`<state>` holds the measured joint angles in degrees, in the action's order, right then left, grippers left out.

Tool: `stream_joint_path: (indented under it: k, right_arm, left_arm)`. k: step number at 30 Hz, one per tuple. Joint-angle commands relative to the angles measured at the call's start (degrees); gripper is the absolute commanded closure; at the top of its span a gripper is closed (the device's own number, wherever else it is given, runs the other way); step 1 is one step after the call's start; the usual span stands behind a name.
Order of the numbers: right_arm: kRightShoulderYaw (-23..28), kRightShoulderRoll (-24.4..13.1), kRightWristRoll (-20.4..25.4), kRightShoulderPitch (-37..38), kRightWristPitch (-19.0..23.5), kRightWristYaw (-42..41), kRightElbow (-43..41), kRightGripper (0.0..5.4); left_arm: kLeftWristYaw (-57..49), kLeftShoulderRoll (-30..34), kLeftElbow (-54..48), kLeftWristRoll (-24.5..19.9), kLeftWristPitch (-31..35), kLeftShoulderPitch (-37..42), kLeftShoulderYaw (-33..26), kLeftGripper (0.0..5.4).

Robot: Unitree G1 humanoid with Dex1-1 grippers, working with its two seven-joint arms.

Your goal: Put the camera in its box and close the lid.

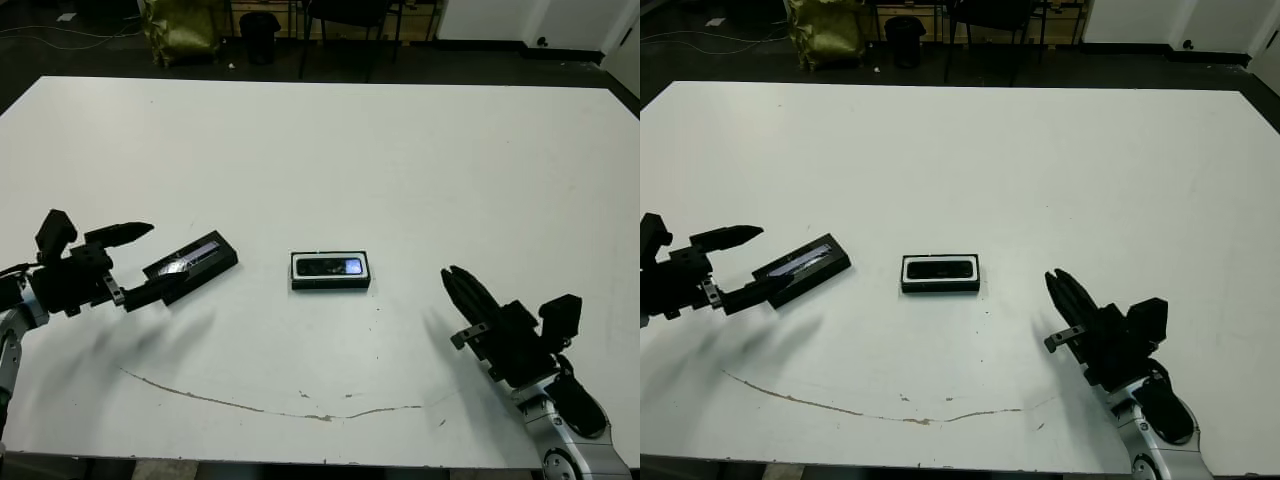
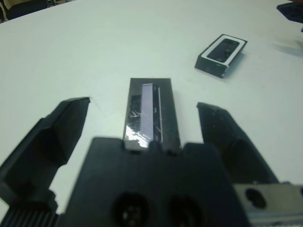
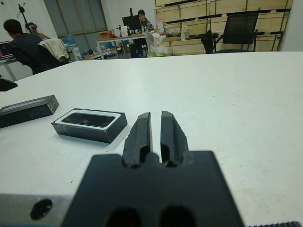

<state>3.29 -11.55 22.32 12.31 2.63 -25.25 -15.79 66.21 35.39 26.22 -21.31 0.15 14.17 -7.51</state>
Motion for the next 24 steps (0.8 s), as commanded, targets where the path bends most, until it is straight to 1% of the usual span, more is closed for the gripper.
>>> stream_joint_path:
  k: [1, 3, 5, 7, 9, 13, 16, 19, 24]
  right_arm:
    - [0.3, -0.2, 0.0, 0.5, 0.1, -0.4, 1.1, 5.4]
    - [0.4, -0.2, -0.1, 0.4, -0.2, -0.5, 1.3, 5.4]
    - [0.5, -0.2, 0.0, 0.3, -0.3, -0.7, 1.4, 5.4]
    - [0.6, -0.3, 0.2, 0.3, 0.0, -0.8, 1.3, 5.4]
    - [0.5, -0.3, -0.1, 0.5, 0.8, -0.1, 0.7, 5.4]
    - [0.4, -0.4, -0.4, 0.6, 0.9, 0.3, 0.4, 5.4]
    - [0.4, -0.4, -0.3, 0.6, 0.8, 0.2, 0.4, 5.4]
    - [0.4, -0.5, -0.1, 0.7, 1.2, 0.3, 0.1, 5.4]
    - [0.6, -0.3, 0.2, 0.4, -0.3, -1.0, 1.5, 5.4]
  left_arm:
    - [3.4, 0.3, 4.8, 1.3, -0.3, 2.6, 1.7, 0.01]
    - [5.0, 0.5, 6.7, 1.6, -0.2, 4.0, 2.1, 0.01]
    - [4.4, 0.7, 6.3, 2.2, 0.0, 3.8, 2.3, 0.01]
    - [4.1, 0.5, 6.2, 2.7, -0.6, 3.7, 2.4, 0.01]
    - [4.3, 0.4, 6.0, 2.8, 0.2, 3.7, 2.6, 0.01]
    - [5.4, -0.2, 8.1, 3.2, -2.6, 4.1, 2.7, 0.01]
    - [6.3, 0.2, 8.6, 3.2, -0.6, 4.7, 3.4, 0.01]
    - [4.7, 0.2, 7.5, 4.1, -2.7, 3.8, 3.4, 0.01]
    - [5.5, 0.1, 10.2, 4.6, -2.4, 4.9, 3.9, 0.01]
